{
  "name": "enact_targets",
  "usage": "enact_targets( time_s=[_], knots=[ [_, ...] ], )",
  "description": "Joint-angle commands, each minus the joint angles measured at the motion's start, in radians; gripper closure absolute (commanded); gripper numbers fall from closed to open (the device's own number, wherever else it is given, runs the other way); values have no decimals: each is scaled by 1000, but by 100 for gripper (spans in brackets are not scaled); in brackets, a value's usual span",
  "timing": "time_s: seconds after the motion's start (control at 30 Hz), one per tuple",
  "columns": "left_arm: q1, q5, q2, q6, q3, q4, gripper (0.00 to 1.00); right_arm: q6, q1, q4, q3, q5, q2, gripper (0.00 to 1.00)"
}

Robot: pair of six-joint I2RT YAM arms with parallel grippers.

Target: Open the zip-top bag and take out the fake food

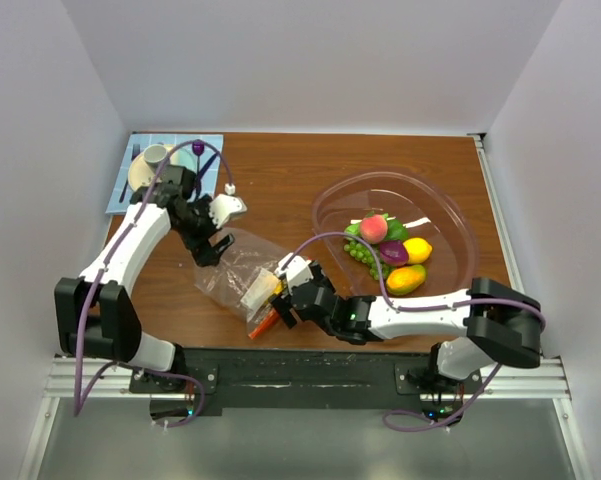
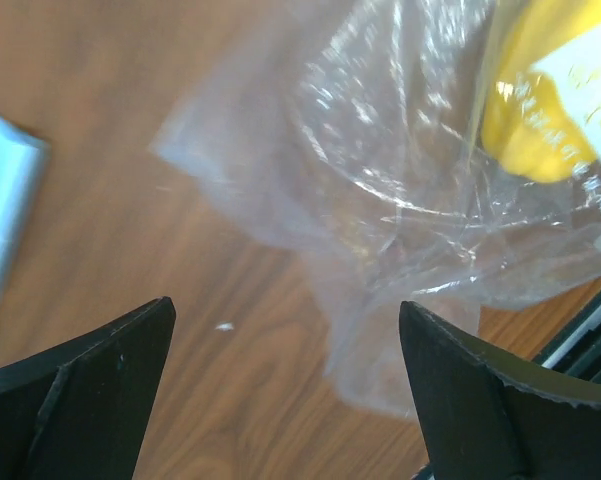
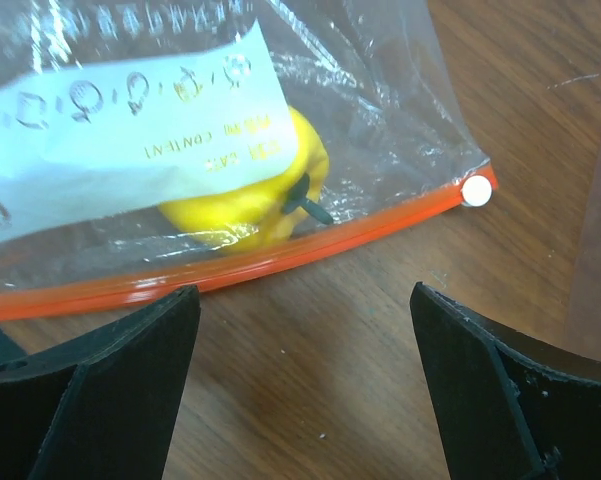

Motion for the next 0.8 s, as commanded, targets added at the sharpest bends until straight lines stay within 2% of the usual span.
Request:
enact_targets(
  time_s=[0.0,0.07,0.1,0.17,0.2,0.23,0.3,0.43,0.63,0.7,0.77],
  knots=[
    [-3,65,-79,15,236,-114,0,36,3,48,-32,-12,-94,11],
    [-3,120,-73,9,310,-187,0,47,4,47,-50,-11,-107,15],
    [-4,192,-57,12,371,-217,0,49,4,48,-53,-14,-105,17],
    [-4,266,-41,20,404,-276,0,56,3,48,-55,-23,-90,26],
    [-6,344,-39,23,387,-283,0,61,4,50,-55,-35,-84,31],
    [-18,381,-40,23,363,-271,0,62,3,59,-58,-48,-81,39],
    [-52,435,-48,-3,240,-225,0,66,3,71,-63,-64,-62,46],
    [-170,380,-37,-86,42,-31,0,69,4,82,-63,-84,-38,52],
    [-188,279,36,-137,-89,182,0,58,4,96,-49,-69,4,52],
    [-190,266,82,-134,-86,198,0,47,4,102,-41,-60,37,50],
    [-191,242,116,-141,-86,241,0,38,4,120,-34,-48,63,33]
  ],
)
